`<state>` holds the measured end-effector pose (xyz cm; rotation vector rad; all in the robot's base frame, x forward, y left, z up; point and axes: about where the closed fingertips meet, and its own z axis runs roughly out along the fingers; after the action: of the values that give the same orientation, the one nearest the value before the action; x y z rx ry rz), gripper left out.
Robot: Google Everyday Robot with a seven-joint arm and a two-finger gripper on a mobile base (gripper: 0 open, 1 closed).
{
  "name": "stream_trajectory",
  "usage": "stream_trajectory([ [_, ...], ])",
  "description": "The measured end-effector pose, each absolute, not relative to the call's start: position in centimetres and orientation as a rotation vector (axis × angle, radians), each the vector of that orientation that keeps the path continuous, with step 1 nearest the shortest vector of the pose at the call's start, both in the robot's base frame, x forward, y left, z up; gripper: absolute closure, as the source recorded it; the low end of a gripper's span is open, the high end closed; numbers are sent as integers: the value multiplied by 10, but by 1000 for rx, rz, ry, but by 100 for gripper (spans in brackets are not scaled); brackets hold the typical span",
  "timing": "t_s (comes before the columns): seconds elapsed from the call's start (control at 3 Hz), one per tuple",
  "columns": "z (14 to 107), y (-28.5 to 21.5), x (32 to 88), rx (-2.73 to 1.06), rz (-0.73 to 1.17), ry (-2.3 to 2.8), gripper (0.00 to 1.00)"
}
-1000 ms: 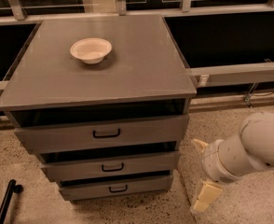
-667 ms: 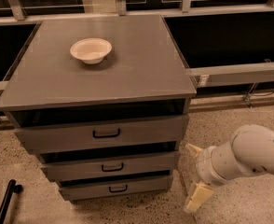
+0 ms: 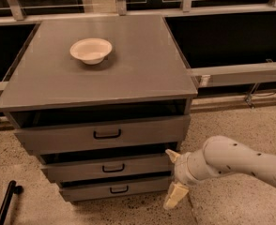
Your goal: Open middle drawer
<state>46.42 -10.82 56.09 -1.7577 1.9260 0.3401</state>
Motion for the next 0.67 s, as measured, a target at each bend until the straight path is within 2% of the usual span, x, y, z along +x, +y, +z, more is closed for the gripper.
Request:
stream_trajectory([
  [0.67,560,-110,462,-1770,317,1936,0],
])
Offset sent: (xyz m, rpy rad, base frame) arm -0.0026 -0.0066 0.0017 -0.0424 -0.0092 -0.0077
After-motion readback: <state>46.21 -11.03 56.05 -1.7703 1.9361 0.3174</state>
